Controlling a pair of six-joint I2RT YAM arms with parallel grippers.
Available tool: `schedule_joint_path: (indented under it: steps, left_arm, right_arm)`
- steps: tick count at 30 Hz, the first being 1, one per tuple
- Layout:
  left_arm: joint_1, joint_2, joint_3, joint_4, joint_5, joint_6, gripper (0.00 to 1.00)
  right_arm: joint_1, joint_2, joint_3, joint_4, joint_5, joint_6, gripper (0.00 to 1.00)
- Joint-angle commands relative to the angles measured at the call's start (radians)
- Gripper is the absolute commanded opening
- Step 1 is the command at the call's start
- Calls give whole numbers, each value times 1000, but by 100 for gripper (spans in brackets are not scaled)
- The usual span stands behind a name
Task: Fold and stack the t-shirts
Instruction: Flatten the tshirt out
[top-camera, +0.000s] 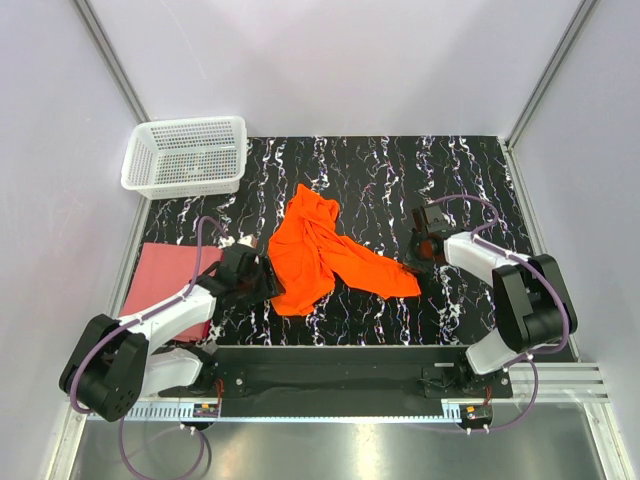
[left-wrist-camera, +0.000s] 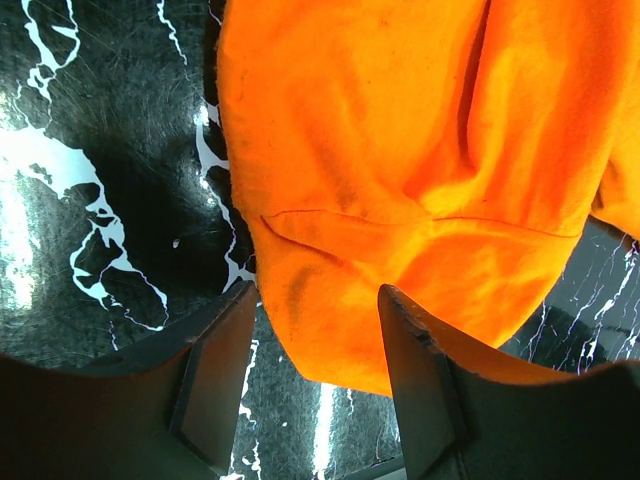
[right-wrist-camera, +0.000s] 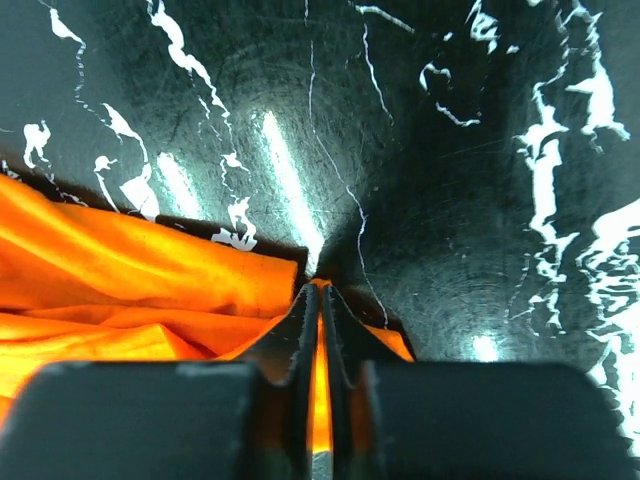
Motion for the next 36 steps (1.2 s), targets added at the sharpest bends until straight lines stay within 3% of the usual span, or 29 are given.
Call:
schedule_joint_path:
  steps: [1, 12, 18, 25, 27, 31, 36]
  left_arm:
    - [2, -7, -1, 34, 15, 5, 57]
    - [2, -18, 9, 18, 9, 13, 57]
    - [2, -24, 51, -10, 0, 27, 57]
    - [14, -99, 126, -90, -12, 56, 58]
    - [18, -125, 152, -111, -22, 66, 60]
    - [19, -138, 192, -98, -5, 86, 75]
    - [5, 30, 313, -35, 99, 138, 81]
  right_arm:
    - [-3, -67, 11, 6, 52, -11, 3]
    - [-5, -302, 106, -190, 106, -72, 0]
    - [-5, -507, 68, -259, -98, -46, 0]
    - [-5, -775, -14, -466, -273, 32, 0]
    - [-2, -837, -38, -480, -339, 77, 0]
    - [-2, -926, -32, -547, -336, 104, 0]
    - [-2, -940, 26, -607, -282, 86, 0]
